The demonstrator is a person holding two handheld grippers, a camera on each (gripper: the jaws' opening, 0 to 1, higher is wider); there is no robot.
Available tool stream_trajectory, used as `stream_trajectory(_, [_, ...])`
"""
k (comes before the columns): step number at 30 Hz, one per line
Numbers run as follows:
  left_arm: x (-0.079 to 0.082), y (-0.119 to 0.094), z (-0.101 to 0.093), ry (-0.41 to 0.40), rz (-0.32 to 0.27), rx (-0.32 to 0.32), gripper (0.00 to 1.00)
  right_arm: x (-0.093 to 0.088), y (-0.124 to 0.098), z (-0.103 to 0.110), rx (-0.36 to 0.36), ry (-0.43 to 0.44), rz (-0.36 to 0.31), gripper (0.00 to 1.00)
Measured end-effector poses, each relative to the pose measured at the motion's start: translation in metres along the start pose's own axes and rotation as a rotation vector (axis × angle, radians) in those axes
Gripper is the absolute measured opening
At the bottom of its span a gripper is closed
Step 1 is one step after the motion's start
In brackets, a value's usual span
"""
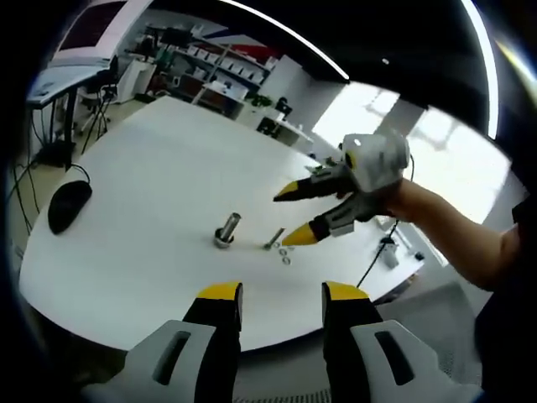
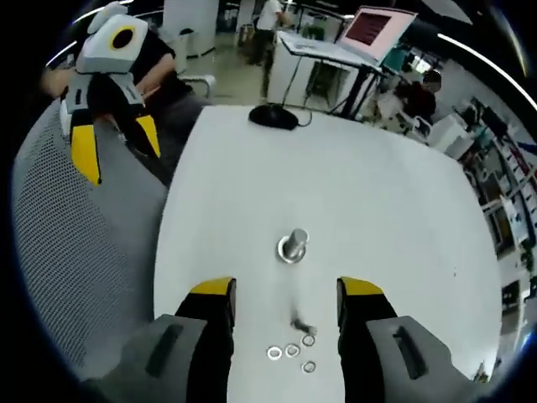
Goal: Place the washer onto the threaded stud by aligning its center hole with the stud, sliding it down to the base, and recovering from edge contact or off-axis alignment until the washer reaches the visible bottom stop.
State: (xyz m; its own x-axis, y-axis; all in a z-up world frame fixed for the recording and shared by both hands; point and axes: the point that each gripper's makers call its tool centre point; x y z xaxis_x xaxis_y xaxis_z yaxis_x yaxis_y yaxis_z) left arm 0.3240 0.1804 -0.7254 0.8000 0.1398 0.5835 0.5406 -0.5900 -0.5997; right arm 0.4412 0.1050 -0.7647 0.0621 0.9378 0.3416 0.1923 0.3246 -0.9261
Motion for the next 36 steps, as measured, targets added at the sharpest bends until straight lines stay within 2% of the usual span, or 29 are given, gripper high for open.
stream_trajectory(4, [0.000,0.000,-0.002,0.003,-0.003,-0.001,0.36,-0.015,-0.010,0.002,-0.012,0.089,-0.037,0.50])
stream_trajectory(14, [-0.006,0.004,-0.008,0.027,0.023,0.003,0.36,-0.049,-0.015,0.013,-0.027,0.144,-0.017,0.50])
stream_trajectory(36, [-0.010,0.003,-0.006,0.012,0.024,0.011,0.35,-0.081,-0.020,0.028,-0.025,0.253,-0.047,0.50])
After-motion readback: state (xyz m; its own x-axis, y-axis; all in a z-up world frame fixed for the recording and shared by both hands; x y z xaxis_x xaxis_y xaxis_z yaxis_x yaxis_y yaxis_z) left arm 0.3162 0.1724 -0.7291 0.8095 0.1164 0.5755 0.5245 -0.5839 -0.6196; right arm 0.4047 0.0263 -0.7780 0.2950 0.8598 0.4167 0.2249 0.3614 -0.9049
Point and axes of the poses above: the point that each gripper's makers call its tool centre point, and the gripper's own axes: y roughly forward along the fingers, z roughly to its left, x roughly out of its top, and after that the axes turned 15 degrees about z, right-handed
